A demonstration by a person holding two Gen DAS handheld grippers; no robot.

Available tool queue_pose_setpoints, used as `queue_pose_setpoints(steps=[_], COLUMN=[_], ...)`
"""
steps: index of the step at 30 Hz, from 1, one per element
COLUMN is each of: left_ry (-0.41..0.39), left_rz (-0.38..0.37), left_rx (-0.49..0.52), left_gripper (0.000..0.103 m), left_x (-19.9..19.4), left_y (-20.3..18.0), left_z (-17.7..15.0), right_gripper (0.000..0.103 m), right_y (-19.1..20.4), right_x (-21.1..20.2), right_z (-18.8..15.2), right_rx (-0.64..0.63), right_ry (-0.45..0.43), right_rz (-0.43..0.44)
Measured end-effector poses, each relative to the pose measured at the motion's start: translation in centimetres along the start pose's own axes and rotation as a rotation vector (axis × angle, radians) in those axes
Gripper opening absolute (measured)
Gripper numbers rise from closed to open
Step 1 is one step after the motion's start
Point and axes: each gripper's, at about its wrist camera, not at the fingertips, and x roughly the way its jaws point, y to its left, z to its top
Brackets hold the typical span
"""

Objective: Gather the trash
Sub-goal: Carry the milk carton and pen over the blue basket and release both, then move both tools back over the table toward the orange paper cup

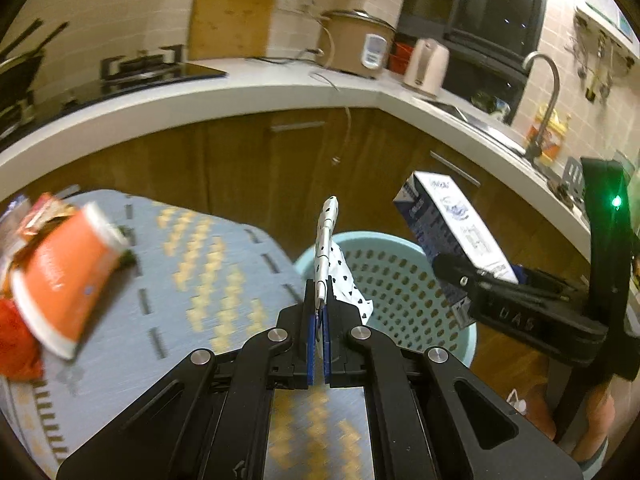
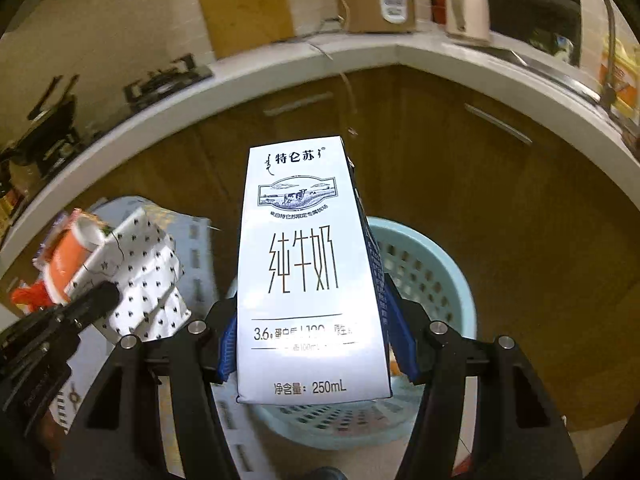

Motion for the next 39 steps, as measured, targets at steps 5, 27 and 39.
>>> queue_pose_setpoints(steps=[5, 27, 39], left_ry=[0.052, 0.147, 0.083], left_rz=[-0.014, -0.073, -0.063], left_rx=[0.016, 0.018, -0.050], left_gripper=[0.001, 0.045, 0.048], left_x=[2.9, 5.0, 0.7], left_y=[-1.5, -2.9, -0.1], left_z=[-0.3, -3.1, -3.4], right_gripper=[0.057, 0.064, 0.066], right_y=[-2.9, -6.9, -4.9], right_x=[2.6, 6.2, 3.2], right_z=[-1.3, -4.4, -3.8], right_rx=[0.060, 0.166, 0.130], right_ry=[0.078, 0.254, 0.186], right_rz=[-0.015, -0.130, -0.088])
